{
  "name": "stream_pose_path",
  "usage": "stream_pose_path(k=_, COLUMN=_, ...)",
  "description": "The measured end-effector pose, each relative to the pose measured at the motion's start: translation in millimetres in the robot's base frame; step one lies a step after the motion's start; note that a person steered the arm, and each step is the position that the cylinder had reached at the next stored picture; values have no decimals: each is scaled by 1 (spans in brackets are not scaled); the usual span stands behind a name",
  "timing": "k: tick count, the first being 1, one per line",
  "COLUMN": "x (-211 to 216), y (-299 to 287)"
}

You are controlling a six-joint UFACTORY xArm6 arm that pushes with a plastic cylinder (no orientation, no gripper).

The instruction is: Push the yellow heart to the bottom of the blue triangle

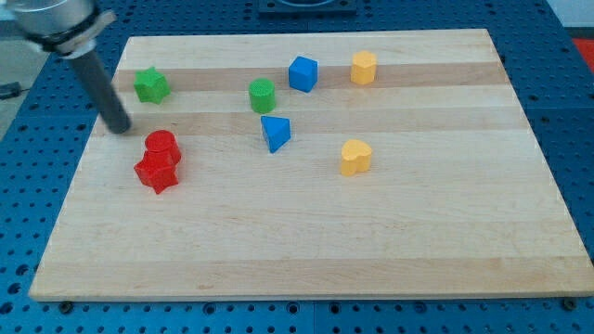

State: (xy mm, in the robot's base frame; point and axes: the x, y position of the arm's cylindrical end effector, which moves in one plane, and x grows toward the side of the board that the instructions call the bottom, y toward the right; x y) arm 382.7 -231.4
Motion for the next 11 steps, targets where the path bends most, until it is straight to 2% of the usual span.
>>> stream_pose_path(k=1, x=-5, y=107)
stream_pose_path(k=2, x=42, y=161)
stream_pose_path(k=3, x=104, y=179)
stream_pose_path(k=4, x=116, y=288)
stream_pose_path(k=5, x=91, y=360)
stream_pose_path(k=6, x=79, y=349)
stream_pose_path(k=9, x=74, y=204)
stream_pose_path(k=11, x=53, y=152)
